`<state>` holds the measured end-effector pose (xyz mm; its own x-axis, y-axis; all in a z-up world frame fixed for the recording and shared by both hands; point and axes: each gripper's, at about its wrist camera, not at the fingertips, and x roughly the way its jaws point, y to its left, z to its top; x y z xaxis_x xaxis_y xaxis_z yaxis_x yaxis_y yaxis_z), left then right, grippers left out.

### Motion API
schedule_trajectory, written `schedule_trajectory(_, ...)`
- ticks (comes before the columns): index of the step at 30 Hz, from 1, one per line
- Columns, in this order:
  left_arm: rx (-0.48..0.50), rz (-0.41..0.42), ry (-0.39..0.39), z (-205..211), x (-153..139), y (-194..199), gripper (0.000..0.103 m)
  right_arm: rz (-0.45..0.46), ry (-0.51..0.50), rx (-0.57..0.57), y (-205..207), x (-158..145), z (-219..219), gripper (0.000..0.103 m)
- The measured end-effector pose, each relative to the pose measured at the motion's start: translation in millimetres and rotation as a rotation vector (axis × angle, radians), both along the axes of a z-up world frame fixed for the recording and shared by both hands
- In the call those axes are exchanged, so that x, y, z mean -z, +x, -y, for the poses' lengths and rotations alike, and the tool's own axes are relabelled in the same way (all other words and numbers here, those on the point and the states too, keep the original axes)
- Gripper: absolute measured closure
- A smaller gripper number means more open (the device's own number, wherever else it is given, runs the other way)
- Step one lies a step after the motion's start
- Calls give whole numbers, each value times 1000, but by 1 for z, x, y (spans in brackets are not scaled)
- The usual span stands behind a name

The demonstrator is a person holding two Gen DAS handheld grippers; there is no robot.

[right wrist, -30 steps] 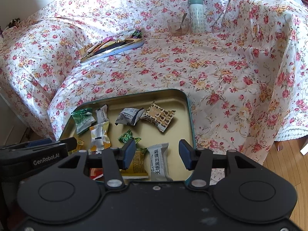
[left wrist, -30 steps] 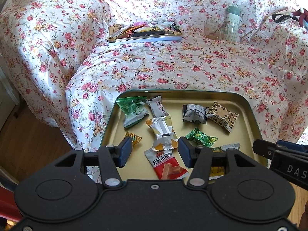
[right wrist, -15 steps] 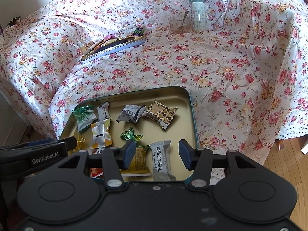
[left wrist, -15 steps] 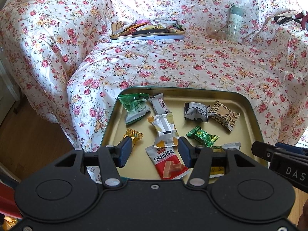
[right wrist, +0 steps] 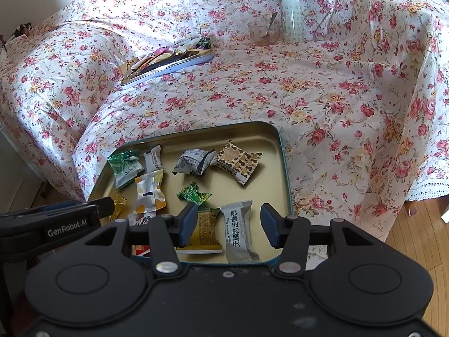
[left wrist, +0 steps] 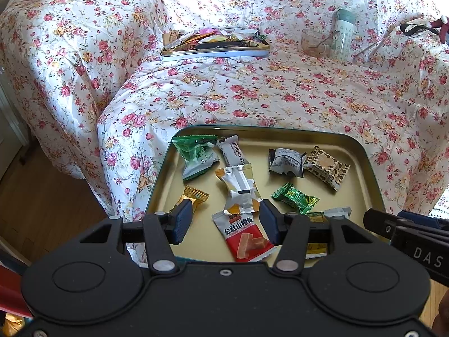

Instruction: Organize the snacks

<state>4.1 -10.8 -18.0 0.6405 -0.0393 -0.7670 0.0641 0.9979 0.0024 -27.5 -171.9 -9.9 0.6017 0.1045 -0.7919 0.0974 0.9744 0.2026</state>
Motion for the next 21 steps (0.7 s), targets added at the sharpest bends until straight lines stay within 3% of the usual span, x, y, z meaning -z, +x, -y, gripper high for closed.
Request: schedule_trajectory(21,5,9,9,1,-1,0,44,-10,12,-8,0,2,0,49)
